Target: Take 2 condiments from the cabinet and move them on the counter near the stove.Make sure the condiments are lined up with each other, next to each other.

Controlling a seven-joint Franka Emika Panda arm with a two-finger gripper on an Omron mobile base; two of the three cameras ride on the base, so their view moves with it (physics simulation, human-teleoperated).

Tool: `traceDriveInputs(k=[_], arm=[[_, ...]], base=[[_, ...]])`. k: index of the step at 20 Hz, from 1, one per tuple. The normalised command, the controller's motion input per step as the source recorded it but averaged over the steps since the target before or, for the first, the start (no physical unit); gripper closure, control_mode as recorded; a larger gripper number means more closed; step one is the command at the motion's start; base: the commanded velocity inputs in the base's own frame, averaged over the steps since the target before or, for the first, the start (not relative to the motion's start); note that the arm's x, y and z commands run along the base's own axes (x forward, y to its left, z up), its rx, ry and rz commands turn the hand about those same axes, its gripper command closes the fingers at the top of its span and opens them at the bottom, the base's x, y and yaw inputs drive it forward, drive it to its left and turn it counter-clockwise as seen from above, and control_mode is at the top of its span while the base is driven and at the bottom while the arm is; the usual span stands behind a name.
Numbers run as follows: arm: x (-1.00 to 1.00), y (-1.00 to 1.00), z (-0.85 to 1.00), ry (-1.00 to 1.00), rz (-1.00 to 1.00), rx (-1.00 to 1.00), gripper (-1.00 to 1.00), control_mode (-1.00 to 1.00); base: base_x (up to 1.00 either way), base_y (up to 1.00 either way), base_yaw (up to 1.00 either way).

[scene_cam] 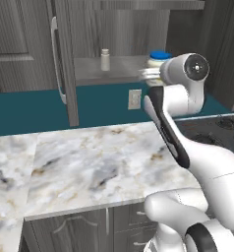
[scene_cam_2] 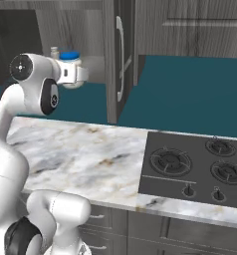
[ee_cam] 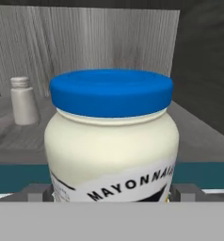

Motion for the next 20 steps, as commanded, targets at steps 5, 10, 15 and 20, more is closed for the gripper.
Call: traceDriveInputs(k=[5, 10, 15, 20], arm=[[-1.0, -0.27, 0.0, 0.09, 0.05, 0.0, 1.0, -1.0], [-1.0, -0.23, 0.0, 0.08, 0.04, 0.0, 1.0, -1.0], [-0.83, -0.33, -0.01, 0.06, 0.09, 0.0, 1.0, -1.0], [-0.48, -0.44, -0.13, 0.0, 0.1, 0.0, 1.0, -1.0]], base=[[0.0, 0.0, 0.0], [0.0, 0.0, 0.0], [0.0, 0.0, 0.0], [0.0, 0.0, 0.0]])
